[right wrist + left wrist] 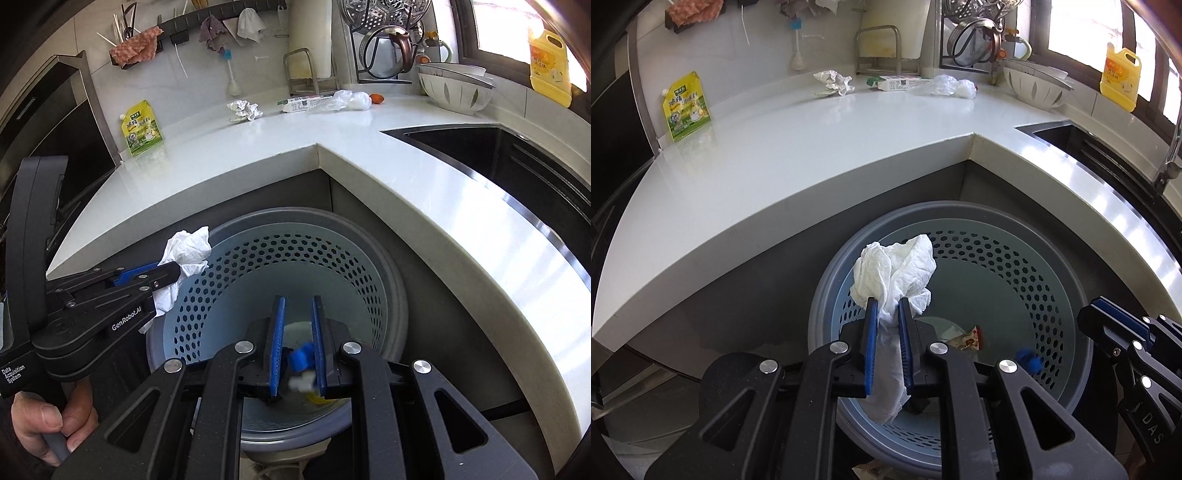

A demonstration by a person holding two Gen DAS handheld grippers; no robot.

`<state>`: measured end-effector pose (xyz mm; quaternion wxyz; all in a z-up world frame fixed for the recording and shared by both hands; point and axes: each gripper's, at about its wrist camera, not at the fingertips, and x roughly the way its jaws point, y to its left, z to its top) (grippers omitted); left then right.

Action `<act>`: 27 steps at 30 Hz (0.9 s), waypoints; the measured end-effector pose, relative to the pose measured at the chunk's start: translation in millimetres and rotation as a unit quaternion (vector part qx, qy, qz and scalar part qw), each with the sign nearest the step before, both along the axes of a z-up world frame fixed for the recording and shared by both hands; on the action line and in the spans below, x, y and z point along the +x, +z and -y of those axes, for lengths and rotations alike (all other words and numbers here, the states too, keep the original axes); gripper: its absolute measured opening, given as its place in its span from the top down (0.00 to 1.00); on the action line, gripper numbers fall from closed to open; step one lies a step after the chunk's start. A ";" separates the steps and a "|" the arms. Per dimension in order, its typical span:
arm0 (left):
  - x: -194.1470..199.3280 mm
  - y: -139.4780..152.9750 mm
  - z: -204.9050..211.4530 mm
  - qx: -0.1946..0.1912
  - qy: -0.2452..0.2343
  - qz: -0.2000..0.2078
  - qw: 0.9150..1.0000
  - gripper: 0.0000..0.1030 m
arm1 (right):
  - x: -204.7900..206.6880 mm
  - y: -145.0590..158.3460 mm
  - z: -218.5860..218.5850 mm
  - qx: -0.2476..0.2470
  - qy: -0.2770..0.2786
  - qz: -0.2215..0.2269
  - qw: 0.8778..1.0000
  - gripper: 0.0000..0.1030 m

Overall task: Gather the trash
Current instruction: 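Carry tissue and blue tie over the grey bin and open both grippers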

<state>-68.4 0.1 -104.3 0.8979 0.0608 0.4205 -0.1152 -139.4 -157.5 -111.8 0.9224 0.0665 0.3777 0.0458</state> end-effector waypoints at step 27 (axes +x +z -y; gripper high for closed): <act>-1.0 -0.1 -9.4 0.000 0.019 0.006 1.000 0.42 | -2.5 1.2 10.9 0.022 -0.012 0.016 1.000 0.58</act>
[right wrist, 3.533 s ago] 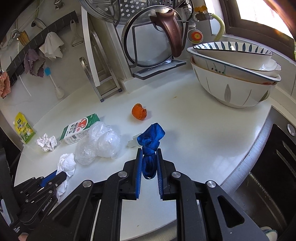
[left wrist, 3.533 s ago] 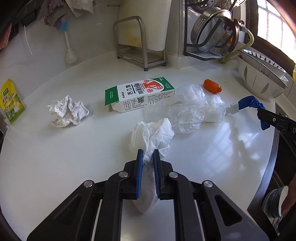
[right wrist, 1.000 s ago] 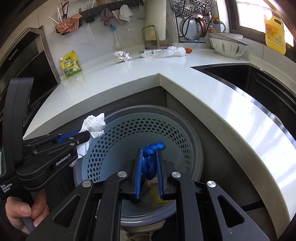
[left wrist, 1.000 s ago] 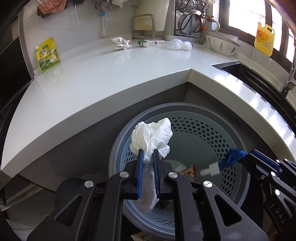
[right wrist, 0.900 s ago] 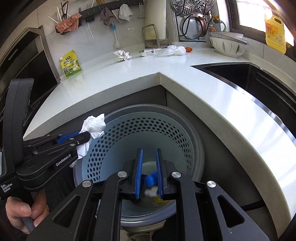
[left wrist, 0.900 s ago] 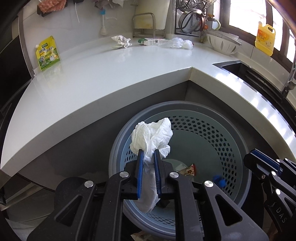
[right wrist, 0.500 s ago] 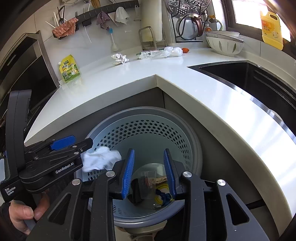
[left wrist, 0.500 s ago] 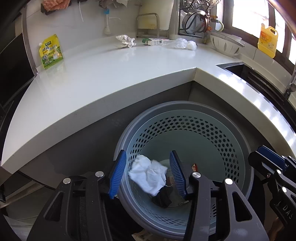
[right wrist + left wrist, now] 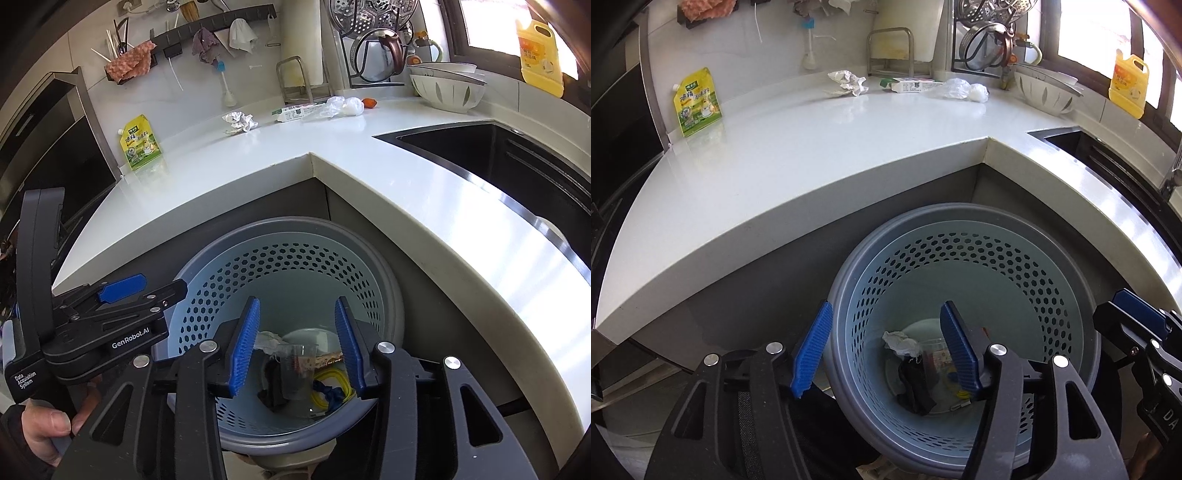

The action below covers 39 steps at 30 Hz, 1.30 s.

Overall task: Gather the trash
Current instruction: 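Carry tissue and blue tie over the grey bin and open both grippers, then move both tools to the counter and grasp the plastic bag with the right gripper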

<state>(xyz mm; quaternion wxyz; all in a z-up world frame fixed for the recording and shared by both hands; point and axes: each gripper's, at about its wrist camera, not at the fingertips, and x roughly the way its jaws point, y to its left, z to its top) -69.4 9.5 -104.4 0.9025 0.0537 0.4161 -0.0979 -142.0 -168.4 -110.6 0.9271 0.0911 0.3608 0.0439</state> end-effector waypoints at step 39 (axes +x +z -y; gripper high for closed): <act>99.0 65.3 -0.3 -0.046 -0.006 0.036 0.998 0.22 | 87.1 91.2 34.8 0.022 -0.010 0.084 0.996 0.33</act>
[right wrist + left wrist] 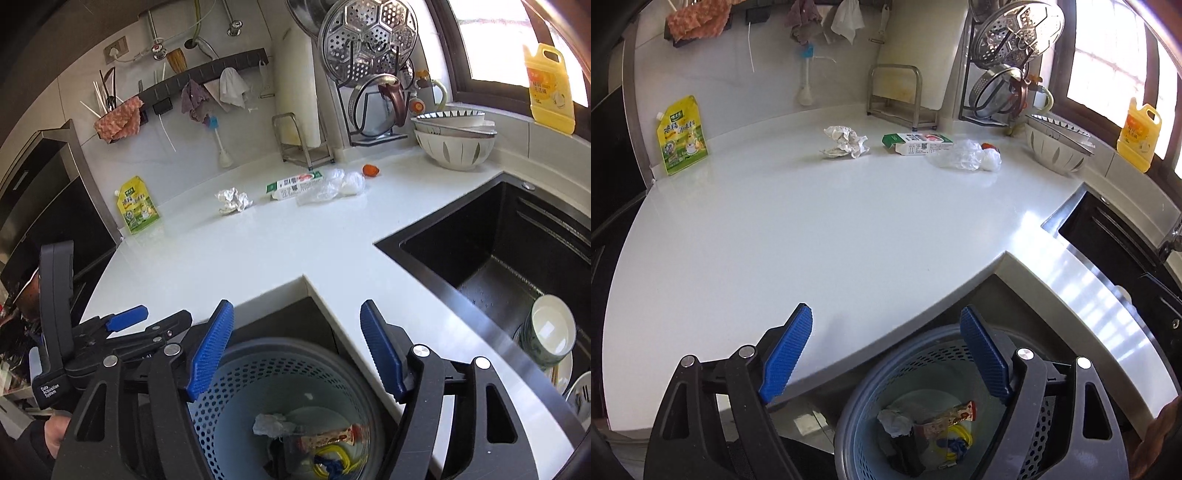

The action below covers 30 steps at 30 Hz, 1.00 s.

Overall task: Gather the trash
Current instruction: 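Move both tools to the counter and grasp the plastic bag with the right gripper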

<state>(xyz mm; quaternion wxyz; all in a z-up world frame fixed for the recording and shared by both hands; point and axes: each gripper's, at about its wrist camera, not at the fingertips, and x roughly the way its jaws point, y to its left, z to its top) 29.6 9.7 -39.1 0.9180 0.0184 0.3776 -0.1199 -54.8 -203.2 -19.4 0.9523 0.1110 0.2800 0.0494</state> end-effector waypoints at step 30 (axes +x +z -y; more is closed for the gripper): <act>212.0 41.2 -20.2 0.012 0.074 0.056 0.996 0.10 | 269.8 1.2 29.0 -0.057 0.019 -0.079 0.995 0.31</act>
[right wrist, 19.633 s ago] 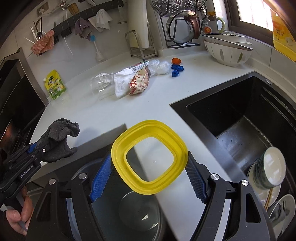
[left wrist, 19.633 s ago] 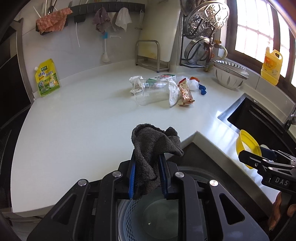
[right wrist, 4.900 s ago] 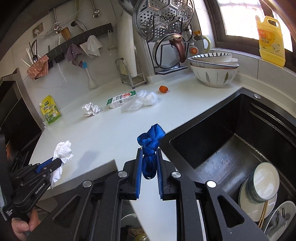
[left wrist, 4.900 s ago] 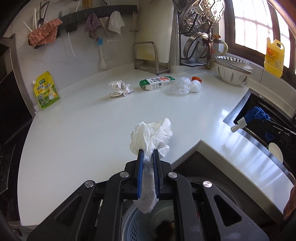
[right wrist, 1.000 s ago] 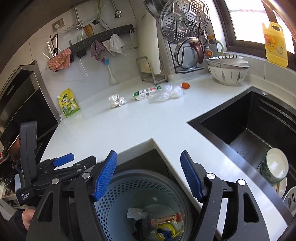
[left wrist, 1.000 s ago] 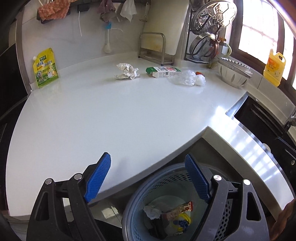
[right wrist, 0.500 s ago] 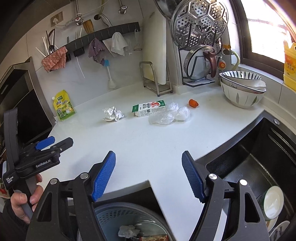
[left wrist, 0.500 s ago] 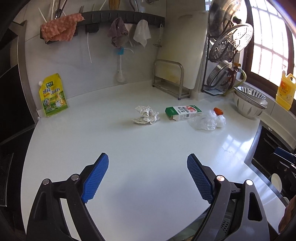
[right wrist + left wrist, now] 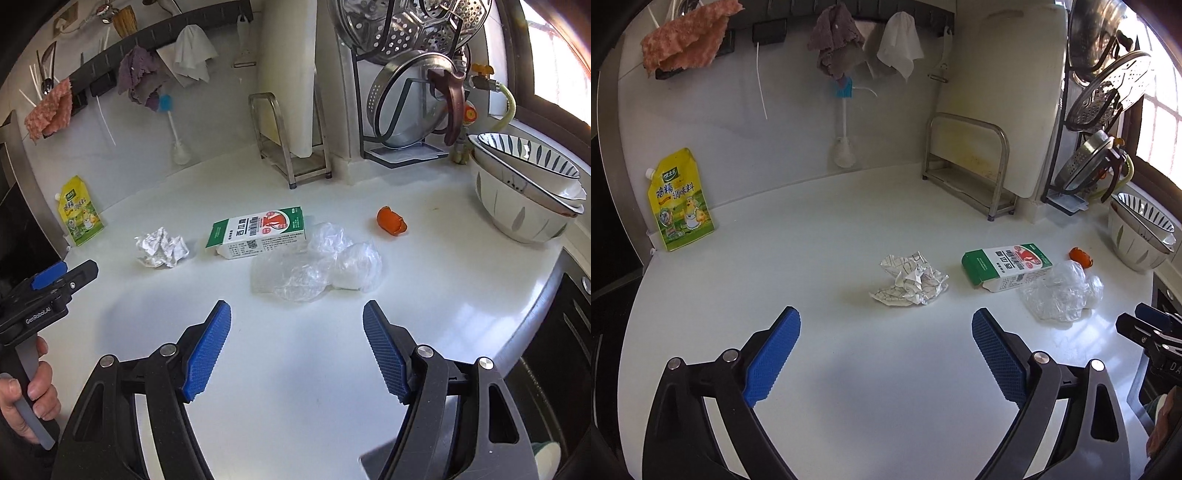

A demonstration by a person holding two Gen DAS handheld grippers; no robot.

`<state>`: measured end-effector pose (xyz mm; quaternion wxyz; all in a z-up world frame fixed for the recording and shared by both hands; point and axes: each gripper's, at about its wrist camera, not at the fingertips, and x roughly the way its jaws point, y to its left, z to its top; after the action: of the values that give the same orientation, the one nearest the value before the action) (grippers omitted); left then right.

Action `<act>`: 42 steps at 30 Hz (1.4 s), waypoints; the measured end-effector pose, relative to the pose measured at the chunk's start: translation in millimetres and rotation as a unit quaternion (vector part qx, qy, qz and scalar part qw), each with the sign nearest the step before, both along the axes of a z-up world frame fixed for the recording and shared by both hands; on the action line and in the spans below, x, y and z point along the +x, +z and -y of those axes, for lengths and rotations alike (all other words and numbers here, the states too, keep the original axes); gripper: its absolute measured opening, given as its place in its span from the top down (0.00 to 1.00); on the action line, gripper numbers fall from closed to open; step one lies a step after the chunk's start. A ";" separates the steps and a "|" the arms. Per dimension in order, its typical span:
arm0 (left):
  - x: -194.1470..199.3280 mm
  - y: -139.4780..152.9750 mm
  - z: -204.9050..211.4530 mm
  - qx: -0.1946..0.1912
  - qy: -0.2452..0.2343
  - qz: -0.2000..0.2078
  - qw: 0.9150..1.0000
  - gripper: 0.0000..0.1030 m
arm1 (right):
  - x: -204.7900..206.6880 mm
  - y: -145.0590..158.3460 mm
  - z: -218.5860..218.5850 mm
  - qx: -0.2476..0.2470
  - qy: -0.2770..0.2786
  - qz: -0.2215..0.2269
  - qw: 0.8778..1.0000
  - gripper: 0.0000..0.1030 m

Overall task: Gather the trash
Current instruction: 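Move both tools to the counter and grasp the plastic bag with the right gripper, then grasp the crumpled paper with the left gripper while the right lifts the plastic bag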

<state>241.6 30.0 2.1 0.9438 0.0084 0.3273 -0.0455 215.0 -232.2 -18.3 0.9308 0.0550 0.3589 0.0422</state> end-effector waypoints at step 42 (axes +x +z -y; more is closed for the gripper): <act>73.7 -41.1 31.5 0.025 0.026 -0.044 0.998 0.09 | 74.6 -21.9 45.9 0.062 -0.028 -0.015 0.998 0.89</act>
<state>315.3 -1.6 -39.0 0.9289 0.0215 0.3694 -0.0133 289.5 -278.0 -40.1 0.9211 0.1226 0.3676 0.0377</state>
